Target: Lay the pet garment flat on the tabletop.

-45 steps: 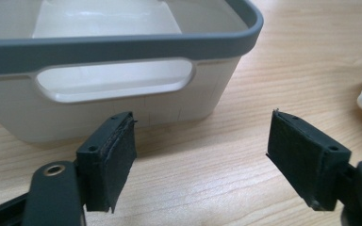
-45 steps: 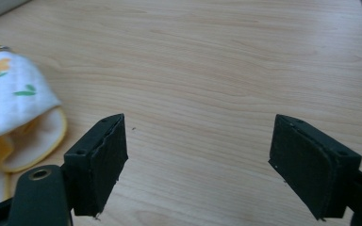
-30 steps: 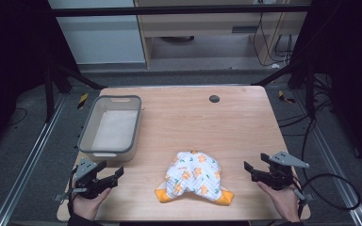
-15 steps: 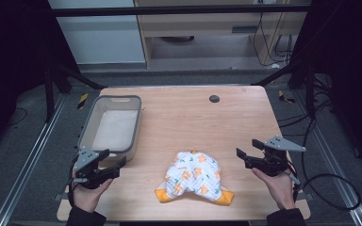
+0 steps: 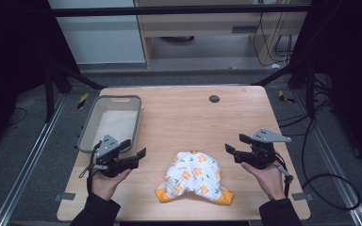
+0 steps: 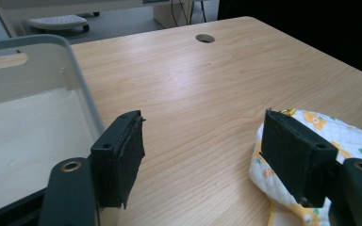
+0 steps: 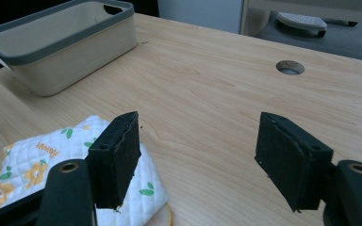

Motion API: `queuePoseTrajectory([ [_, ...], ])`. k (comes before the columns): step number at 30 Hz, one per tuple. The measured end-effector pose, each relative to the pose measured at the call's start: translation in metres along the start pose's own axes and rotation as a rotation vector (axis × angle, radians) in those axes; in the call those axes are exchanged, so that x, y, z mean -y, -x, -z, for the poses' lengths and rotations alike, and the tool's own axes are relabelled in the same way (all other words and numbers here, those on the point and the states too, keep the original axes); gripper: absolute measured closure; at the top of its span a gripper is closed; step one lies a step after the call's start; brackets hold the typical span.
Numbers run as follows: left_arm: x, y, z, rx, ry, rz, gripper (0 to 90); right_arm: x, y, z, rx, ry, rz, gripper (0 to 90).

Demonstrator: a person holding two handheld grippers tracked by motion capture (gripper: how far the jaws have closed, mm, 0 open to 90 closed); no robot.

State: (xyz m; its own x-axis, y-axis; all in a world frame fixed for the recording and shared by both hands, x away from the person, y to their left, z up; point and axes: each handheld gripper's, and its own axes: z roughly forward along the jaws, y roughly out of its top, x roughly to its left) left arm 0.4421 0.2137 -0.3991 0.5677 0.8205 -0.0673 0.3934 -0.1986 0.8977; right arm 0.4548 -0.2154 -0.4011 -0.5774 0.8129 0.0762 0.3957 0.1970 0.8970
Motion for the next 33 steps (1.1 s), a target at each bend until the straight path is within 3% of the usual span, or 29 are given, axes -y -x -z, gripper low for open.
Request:
queuePoseTrajectory([
  [9, -0.001, 0.018, -0.027, 0.054, -0.054, -0.037, 34.5, 0.012, -0.001, -0.009, -0.043, -0.026, 0.003, 36.9],
  [20, 0.009, 0.037, -0.057, 0.121, -0.147, -0.075, 37.8, 0.024, -0.005, -0.025, -0.079, -0.104, 0.020, 42.3],
  [24, 0.011, 0.041, -0.066, 0.135, -0.156, -0.060, 37.8, 0.026, -0.009, -0.034, -0.090, -0.125, 0.030, 43.3],
  [27, 0.014, 0.043, -0.074, 0.134, -0.184, -0.070, 37.8, 0.029, -0.011, -0.040, -0.096, -0.146, 0.033, 44.3],
  [33, 0.023, 0.046, -0.085, 0.151, -0.227, -0.042, 37.4, 0.034, -0.016, -0.051, -0.111, -0.183, 0.043, 45.0],
])
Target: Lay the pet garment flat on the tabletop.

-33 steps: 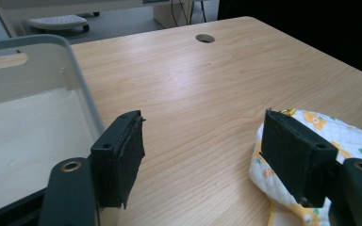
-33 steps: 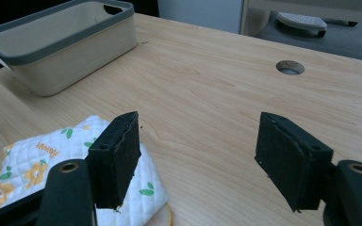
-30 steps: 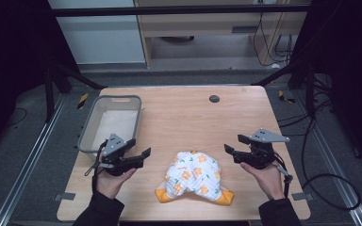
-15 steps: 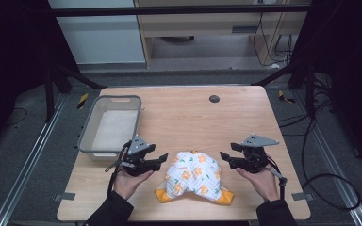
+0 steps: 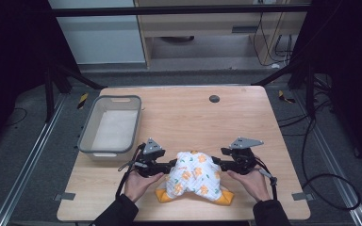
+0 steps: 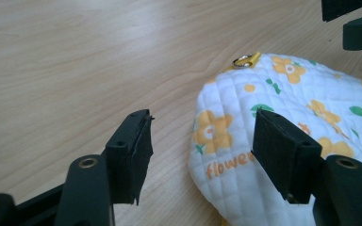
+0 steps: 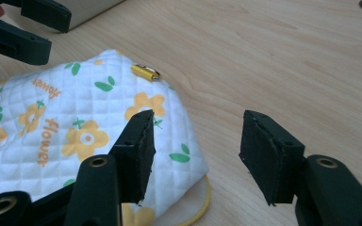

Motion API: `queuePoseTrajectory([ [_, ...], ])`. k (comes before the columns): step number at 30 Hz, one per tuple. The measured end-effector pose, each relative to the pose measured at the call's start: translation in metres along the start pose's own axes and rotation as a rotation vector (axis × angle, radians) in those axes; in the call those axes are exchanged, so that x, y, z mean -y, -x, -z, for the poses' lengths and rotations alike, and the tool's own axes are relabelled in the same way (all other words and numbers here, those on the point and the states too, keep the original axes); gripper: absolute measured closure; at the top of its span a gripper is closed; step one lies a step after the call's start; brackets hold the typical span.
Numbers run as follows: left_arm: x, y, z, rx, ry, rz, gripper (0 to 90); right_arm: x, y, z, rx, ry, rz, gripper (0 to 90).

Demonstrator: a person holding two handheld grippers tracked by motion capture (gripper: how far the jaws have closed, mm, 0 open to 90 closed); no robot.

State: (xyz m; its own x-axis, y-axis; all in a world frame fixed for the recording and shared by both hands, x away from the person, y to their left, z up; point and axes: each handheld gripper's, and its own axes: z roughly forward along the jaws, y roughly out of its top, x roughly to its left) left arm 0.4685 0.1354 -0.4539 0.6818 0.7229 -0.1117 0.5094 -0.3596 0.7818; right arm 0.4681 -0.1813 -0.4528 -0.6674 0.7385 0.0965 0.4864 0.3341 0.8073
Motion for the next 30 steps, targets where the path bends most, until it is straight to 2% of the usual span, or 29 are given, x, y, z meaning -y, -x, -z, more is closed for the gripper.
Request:
queuePoseTrajectory([
  [2, 0.001, 0.001, -0.002, 0.003, -0.020, -0.008, 37.0, 0.003, 0.000, -0.003, -0.004, -0.014, -0.004, 45.0],
  [8, 0.005, 0.003, -0.008, 0.015, -0.038, -0.007, 37.5, 0.008, -0.003, -0.012, -0.031, -0.046, -0.015, 45.4],
  [12, 0.009, 0.003, -0.012, 0.025, -0.053, 0.004, 38.8, 0.011, -0.006, -0.019, -0.039, -0.080, 0.005, 46.5],
  [18, 0.014, 0.006, -0.019, 0.037, -0.100, -0.018, 41.4, 0.017, -0.008, -0.026, -0.054, -0.113, 0.016, 54.8],
  [25, 0.018, 0.008, -0.023, 0.059, -0.126, -0.013, 56.1, 0.018, -0.008, -0.025, -0.059, -0.125, 0.011, 75.3],
  [27, 0.018, 0.008, -0.024, 0.062, -0.127, -0.004, 60.2, 0.019, -0.009, -0.026, -0.058, -0.129, 0.019, 80.3],
  [28, 0.018, 0.008, -0.025, 0.074, -0.138, 0.015, 63.4, 0.019, -0.010, -0.026, -0.056, -0.134, 0.019, 82.7],
  [30, 0.019, 0.009, -0.026, 0.089, -0.145, 0.022, 71.3, 0.019, -0.010, -0.026, -0.055, -0.136, 0.021, 85.0],
])
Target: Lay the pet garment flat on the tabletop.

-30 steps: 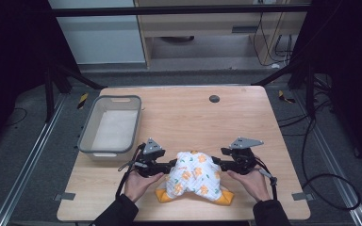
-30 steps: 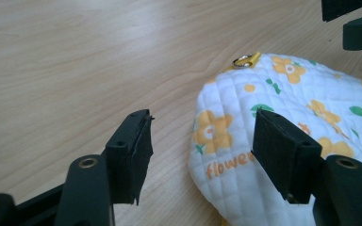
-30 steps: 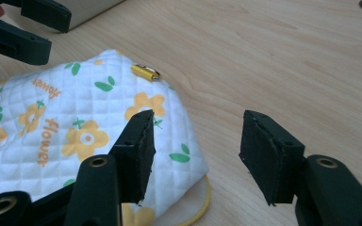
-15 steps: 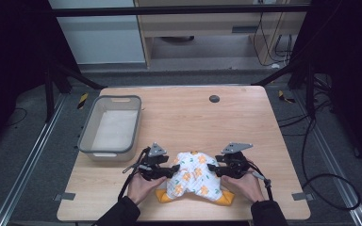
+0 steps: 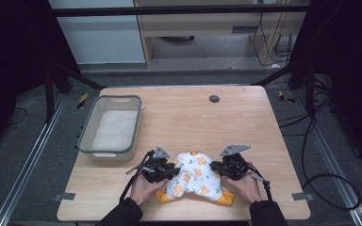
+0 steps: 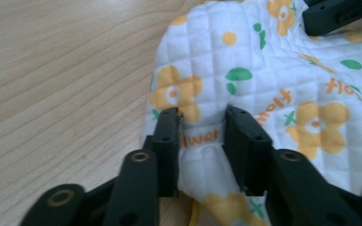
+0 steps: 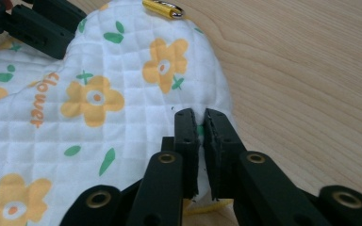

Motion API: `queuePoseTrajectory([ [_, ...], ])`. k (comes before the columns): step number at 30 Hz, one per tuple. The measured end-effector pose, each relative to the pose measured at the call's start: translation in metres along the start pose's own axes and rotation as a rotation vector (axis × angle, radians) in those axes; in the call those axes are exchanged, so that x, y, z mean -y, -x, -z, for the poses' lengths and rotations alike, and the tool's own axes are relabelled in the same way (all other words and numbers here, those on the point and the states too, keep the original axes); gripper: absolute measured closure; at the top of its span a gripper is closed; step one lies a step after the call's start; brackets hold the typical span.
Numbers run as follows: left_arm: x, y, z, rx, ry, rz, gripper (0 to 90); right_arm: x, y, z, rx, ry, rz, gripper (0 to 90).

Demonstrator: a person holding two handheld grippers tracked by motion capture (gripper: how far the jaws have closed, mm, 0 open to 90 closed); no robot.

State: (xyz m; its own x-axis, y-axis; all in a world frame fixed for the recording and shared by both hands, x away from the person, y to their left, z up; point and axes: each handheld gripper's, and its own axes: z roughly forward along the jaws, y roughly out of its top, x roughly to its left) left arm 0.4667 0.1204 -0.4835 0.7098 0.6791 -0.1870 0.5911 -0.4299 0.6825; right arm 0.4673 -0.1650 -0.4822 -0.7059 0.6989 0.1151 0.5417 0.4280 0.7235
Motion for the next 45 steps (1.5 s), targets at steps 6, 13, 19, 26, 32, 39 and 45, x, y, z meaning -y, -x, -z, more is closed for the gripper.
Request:
queuePoseTrajectory([
  [6, 0.000, 0.001, 0.001, -0.016, -0.002, -0.007, 84.2, -0.002, -0.001, 0.002, 0.001, 0.007, -0.002, 87.5],
  [13, -0.002, 0.000, 0.012, -0.008, 0.046, -0.004, 88.7, -0.005, -0.001, 0.010, -0.007, 0.042, -0.013, 88.0],
  [19, -0.008, 0.005, 0.036, -0.005, 0.126, -0.030, 88.9, -0.010, -0.007, 0.026, -0.010, 0.111, 0.004, 88.1],
  [26, -0.012, 0.011, 0.057, 0.004, 0.197, -0.043, 89.1, -0.017, -0.014, 0.042, -0.011, 0.205, 0.017, 88.3],
  [32, -0.019, 0.019, 0.072, 0.014, 0.254, -0.057, 89.1, -0.025, -0.021, 0.055, -0.012, 0.275, 0.034, 88.3],
  [39, -0.038, 0.032, 0.100, 0.022, 0.345, -0.093, 89.0, -0.044, -0.030, 0.078, 0.015, 0.385, 0.065, 88.3],
  [45, -0.072, 0.027, 0.108, -0.088, 0.427, -0.110, 88.9, -0.073, -0.024, 0.078, 0.121, 0.487, 0.086, 88.0],
])
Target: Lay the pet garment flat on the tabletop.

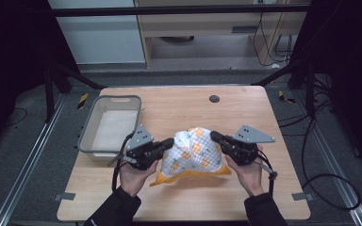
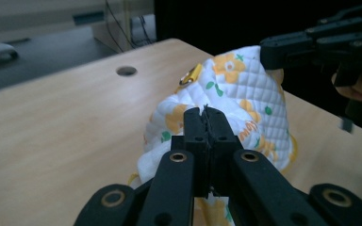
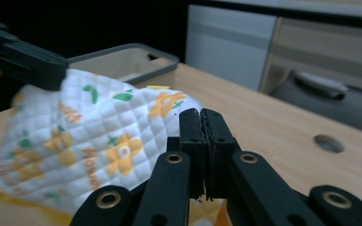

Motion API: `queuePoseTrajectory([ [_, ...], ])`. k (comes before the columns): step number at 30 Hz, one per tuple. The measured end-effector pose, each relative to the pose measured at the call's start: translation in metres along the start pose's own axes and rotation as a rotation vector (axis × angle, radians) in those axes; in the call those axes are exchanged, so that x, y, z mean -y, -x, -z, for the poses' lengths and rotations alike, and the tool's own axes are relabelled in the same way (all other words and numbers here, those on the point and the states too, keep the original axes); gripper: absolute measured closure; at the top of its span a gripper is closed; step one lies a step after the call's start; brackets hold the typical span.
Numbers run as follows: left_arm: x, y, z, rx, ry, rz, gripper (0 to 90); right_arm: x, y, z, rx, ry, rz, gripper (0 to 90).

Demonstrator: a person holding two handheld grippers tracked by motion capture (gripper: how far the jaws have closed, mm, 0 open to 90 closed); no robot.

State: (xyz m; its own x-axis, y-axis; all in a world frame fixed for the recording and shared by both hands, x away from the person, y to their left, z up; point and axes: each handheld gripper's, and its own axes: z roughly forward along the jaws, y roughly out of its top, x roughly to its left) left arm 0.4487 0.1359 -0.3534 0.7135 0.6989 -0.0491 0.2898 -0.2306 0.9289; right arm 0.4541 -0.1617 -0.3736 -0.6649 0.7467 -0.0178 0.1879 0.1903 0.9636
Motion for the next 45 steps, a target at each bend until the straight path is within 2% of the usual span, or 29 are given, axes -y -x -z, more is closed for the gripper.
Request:
queuePoseTrajectory([
  [2, -0.005, -0.009, -0.012, -0.046, 0.003, 0.013, 88.3, -0.002, 0.009, -0.015, 0.051, 0.002, 0.001, 87.2],
  [4, -0.003, -0.020, -0.030, -0.104, -0.025, 0.036, 84.2, 0.001, 0.020, -0.034, 0.104, -0.028, -0.024, 84.3],
  [5, 0.000, -0.026, -0.038, -0.135, -0.040, 0.051, 77.0, 0.004, 0.026, -0.043, 0.128, -0.050, -0.030, 80.8],
  [7, 0.006, -0.037, -0.048, -0.168, -0.073, 0.093, 64.9, 0.012, 0.034, -0.054, 0.171, -0.095, -0.035, 75.6],
  [8, 0.010, -0.042, -0.049, -0.178, -0.074, 0.109, 60.5, 0.015, 0.036, -0.057, 0.178, -0.109, -0.035, 72.9],
  [10, 0.016, -0.046, -0.047, -0.188, -0.075, 0.114, 52.8, 0.019, 0.038, -0.055, 0.181, -0.111, -0.040, 69.4],
  [15, 0.028, -0.052, -0.031, -0.182, -0.067, 0.127, 45.0, 0.023, 0.038, -0.033, 0.167, -0.116, -0.041, 61.6],
  [20, 0.037, -0.051, -0.013, -0.170, -0.090, 0.102, 41.2, 0.025, 0.037, -0.010, 0.148, -0.125, -0.038, 55.7],
  [25, 0.051, -0.049, 0.003, -0.163, -0.107, 0.093, 38.7, 0.031, 0.034, 0.014, 0.126, -0.123, -0.066, 53.5],
  [26, 0.054, -0.049, 0.007, -0.165, -0.114, 0.084, 38.6, 0.033, 0.034, 0.016, 0.122, -0.125, -0.066, 53.2],
  [30, 0.063, -0.047, 0.013, -0.162, -0.117, 0.091, 37.5, 0.040, 0.032, 0.027, 0.110, -0.137, -0.087, 51.9],
  [35, 0.080, -0.039, 0.015, -0.145, -0.126, 0.091, 36.6, 0.056, 0.028, 0.032, 0.095, -0.167, -0.100, 50.3],
  [38, 0.089, -0.034, 0.009, -0.139, -0.177, 0.068, 36.6, 0.067, 0.027, 0.031, 0.087, -0.203, -0.105, 49.0],
  [39, 0.091, -0.033, 0.007, -0.145, -0.181, 0.060, 36.6, 0.070, 0.026, 0.030, 0.089, -0.216, -0.104, 48.8],
  [42, 0.098, -0.028, -0.002, -0.134, -0.216, 0.041, 36.6, 0.080, 0.025, 0.027, 0.087, -0.239, -0.118, 48.9],
  [45, 0.102, -0.025, -0.006, -0.124, -0.231, 0.033, 36.6, 0.089, 0.024, 0.024, 0.084, -0.274, -0.113, 49.5],
])
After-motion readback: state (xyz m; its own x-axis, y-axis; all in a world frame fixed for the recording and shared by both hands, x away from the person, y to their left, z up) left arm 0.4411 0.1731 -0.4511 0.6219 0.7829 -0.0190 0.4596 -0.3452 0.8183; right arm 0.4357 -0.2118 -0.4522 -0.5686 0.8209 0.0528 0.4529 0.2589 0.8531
